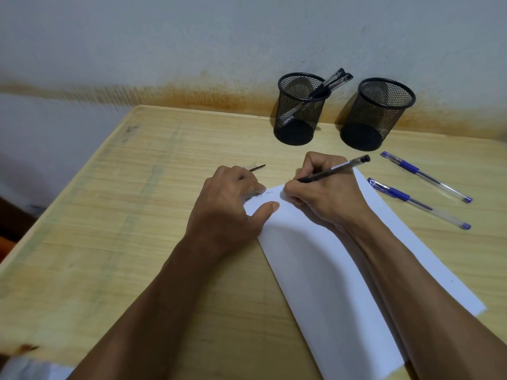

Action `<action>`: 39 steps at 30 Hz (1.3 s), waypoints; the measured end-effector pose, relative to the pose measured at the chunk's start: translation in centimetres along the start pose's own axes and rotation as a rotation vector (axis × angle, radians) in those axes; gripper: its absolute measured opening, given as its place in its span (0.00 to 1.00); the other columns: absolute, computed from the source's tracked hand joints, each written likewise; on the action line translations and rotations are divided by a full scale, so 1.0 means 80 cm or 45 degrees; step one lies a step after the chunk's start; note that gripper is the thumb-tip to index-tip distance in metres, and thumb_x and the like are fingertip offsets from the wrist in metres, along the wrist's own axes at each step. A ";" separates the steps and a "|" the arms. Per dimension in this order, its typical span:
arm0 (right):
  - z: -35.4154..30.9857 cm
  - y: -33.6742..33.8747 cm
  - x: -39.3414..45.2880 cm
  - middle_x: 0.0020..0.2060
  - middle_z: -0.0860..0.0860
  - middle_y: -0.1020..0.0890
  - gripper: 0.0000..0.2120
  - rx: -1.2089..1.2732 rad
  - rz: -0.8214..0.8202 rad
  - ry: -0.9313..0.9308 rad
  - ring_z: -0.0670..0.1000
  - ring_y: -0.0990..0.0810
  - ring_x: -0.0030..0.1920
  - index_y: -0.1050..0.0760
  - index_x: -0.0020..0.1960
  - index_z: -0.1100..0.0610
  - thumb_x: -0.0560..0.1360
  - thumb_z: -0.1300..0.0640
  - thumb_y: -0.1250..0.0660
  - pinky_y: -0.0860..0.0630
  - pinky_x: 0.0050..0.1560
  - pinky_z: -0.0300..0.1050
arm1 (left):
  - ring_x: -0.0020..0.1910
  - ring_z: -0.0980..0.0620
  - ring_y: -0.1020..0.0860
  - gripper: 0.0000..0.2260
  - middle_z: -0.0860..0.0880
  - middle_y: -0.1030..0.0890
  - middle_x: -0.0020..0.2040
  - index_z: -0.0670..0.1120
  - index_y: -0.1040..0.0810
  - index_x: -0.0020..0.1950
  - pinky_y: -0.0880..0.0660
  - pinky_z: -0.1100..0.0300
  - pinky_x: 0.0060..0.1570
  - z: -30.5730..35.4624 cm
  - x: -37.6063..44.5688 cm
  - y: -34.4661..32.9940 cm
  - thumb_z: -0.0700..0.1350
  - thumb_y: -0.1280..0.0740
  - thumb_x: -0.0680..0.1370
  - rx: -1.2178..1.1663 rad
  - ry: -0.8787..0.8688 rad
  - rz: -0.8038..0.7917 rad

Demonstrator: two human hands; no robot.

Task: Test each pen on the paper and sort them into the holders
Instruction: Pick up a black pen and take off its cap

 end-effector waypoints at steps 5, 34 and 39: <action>0.002 0.000 0.001 0.30 0.70 0.21 0.09 0.000 -0.002 0.011 0.55 0.24 0.26 0.28 0.36 0.71 0.65 0.72 0.27 0.23 0.30 0.47 | 0.50 0.53 0.25 0.18 0.52 0.19 0.48 0.46 0.15 0.51 0.27 0.56 0.48 0.000 0.000 0.000 0.58 0.30 0.71 -0.002 -0.003 0.013; 0.010 0.015 -0.007 0.42 0.56 0.13 0.05 0.463 0.116 -0.037 0.50 0.14 0.45 0.17 0.50 0.62 0.75 0.68 0.27 0.15 0.46 0.42 | 0.63 0.45 0.28 0.13 0.49 0.21 0.60 0.51 0.18 0.56 0.32 0.47 0.59 -0.023 0.028 0.015 0.55 0.38 0.80 0.284 0.450 0.020; 0.008 0.013 -0.012 0.41 0.55 0.13 0.05 0.472 0.151 -0.045 0.52 0.13 0.43 0.19 0.50 0.59 0.75 0.63 0.25 0.14 0.46 0.48 | 0.59 0.47 0.26 0.08 0.52 0.19 0.55 0.53 0.16 0.49 0.32 0.48 0.57 -0.015 0.027 0.018 0.50 0.35 0.78 0.194 0.450 0.042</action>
Point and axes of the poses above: each hand's wrist, its own x-axis towards the middle knuckle, its own y-axis out of the back of the hand, z = x × y, the point moved 5 cm from there along x, towards the middle knuckle
